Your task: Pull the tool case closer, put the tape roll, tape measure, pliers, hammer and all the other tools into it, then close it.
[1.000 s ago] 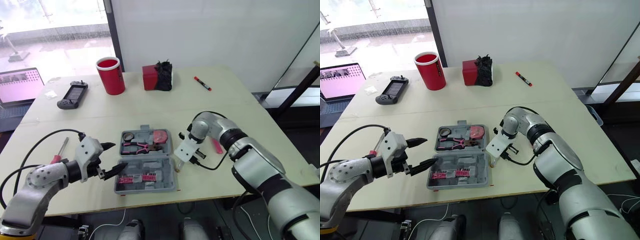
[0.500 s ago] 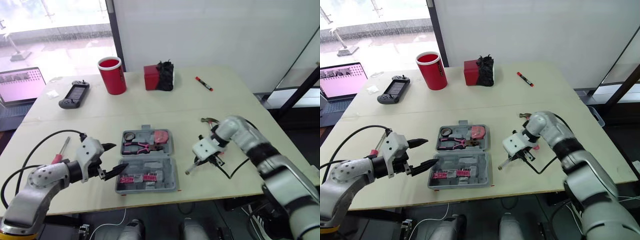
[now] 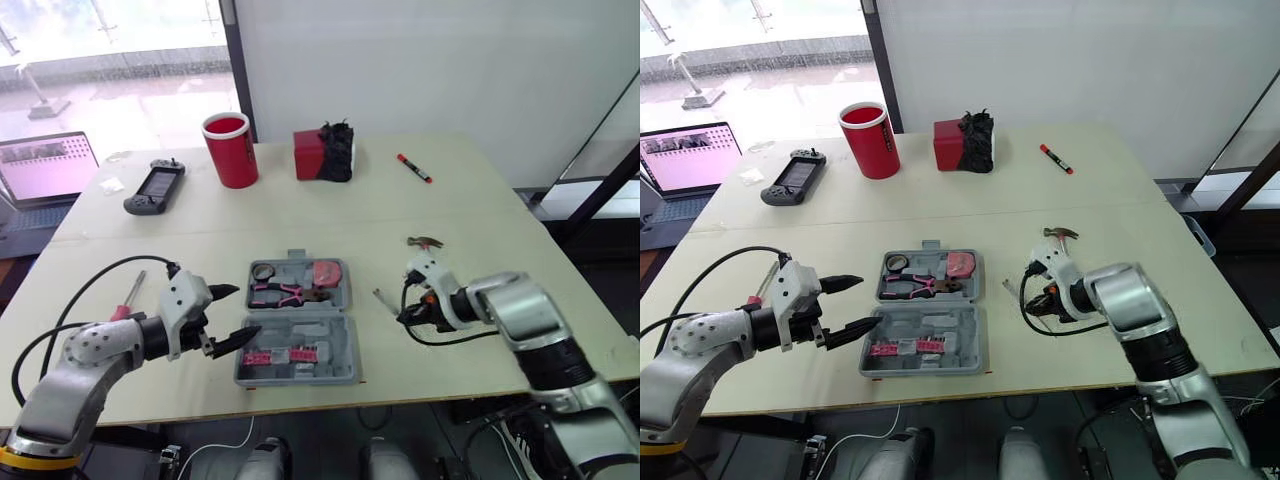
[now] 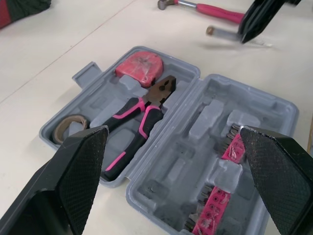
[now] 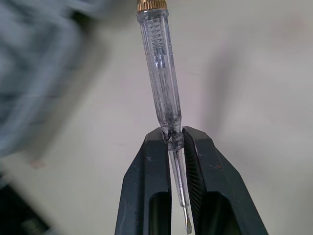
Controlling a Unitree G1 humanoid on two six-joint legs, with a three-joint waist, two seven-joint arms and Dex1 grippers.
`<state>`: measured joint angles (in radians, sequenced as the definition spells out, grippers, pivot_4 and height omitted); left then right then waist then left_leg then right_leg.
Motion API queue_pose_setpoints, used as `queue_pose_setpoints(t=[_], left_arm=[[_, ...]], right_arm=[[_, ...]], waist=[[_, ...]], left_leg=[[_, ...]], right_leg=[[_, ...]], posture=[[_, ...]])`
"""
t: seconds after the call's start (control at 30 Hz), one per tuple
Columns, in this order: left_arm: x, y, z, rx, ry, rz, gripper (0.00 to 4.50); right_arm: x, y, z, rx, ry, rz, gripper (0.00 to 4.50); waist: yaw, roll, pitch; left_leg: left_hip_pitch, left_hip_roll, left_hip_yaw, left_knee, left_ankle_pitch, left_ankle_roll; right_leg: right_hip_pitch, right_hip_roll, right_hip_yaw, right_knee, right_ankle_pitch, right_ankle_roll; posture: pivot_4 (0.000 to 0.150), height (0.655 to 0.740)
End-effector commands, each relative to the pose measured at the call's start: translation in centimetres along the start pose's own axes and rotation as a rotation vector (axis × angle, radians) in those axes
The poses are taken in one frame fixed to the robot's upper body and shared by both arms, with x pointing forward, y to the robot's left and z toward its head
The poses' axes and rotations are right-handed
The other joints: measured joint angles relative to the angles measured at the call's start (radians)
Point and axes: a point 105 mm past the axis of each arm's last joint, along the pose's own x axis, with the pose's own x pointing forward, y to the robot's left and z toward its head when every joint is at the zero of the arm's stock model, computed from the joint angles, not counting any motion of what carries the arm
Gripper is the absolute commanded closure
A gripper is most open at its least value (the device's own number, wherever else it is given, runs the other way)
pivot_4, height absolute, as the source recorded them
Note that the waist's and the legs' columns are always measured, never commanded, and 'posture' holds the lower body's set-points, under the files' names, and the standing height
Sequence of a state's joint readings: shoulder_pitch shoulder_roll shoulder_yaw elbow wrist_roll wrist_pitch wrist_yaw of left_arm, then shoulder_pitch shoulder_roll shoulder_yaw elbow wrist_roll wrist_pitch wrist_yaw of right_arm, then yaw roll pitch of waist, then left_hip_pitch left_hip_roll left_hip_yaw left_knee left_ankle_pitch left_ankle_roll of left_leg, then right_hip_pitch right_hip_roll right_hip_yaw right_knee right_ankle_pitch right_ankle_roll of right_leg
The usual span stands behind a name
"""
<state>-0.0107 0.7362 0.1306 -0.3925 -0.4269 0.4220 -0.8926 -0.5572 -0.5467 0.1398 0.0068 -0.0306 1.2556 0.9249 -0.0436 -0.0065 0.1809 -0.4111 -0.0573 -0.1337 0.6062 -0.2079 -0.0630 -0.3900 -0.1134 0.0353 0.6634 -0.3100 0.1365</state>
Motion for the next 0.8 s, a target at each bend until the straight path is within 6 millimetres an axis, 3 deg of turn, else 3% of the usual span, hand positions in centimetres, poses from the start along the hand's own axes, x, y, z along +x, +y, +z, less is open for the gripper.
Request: queue_pose_setpoints(t=[0.03,0.3,0.5,0.6,0.8], left_arm=[[-0.2,0.1,0.9,0.034,-0.026,-0.004,0.00],[-0.3,0.2,1.1,0.041,-0.024,-0.004,0.00],[-0.3,0.2,1.1,0.042,-0.022,-0.008,0.00],[-0.1,0.3,1.1,0.046,-0.024,-0.017,0.00],[-0.4,0.6,1.0,0.048,-0.018,-0.028,0.00]], right_arm=[[0.2,-1.4,0.5,-0.003,-0.032,-0.105,4.47],[1.1,-2.1,-0.1,0.030,-0.038,-0.176,4.47],[0.9,-1.4,-0.1,-0.013,-0.042,-0.151,1.65],[-0.4,-1.8,0.8,-0.072,-0.076,-0.171,0.09],[-2.6,-1.1,2.0,-0.145,-0.181,-0.123,0.03]], waist=[[0.000,0.000,0.000],[-0.001,-0.001,-0.001],[0.000,-0.002,-0.001],[0.001,-0.002,-0.001],[-0.002,-0.002,-0.001]], left_leg=[[0.000,0.000,0.000,0.000,0.000,0.000],[0.001,0.000,0.000,0.001,0.000,0.000],[0.001,0.000,0.000,0.001,0.000,0.000],[0.001,0.000,0.000,0.001,0.000,0.000],[0.001,0.000,0.000,0.001,0.000,0.001]], right_leg=[[0.000,0.000,0.000,0.000,0.000,0.000],[0.002,0.001,0.000,0.000,0.000,0.000],[0.002,0.001,0.000,0.000,0.000,0.000],[0.002,0.000,0.000,0.000,0.000,0.000],[0.001,0.001,0.000,0.000,0.000,0.001]], posture=[[0.150,0.7400],[0.150,0.7400],[0.150,0.7400],[0.150,0.7400],[0.150,0.7400]])
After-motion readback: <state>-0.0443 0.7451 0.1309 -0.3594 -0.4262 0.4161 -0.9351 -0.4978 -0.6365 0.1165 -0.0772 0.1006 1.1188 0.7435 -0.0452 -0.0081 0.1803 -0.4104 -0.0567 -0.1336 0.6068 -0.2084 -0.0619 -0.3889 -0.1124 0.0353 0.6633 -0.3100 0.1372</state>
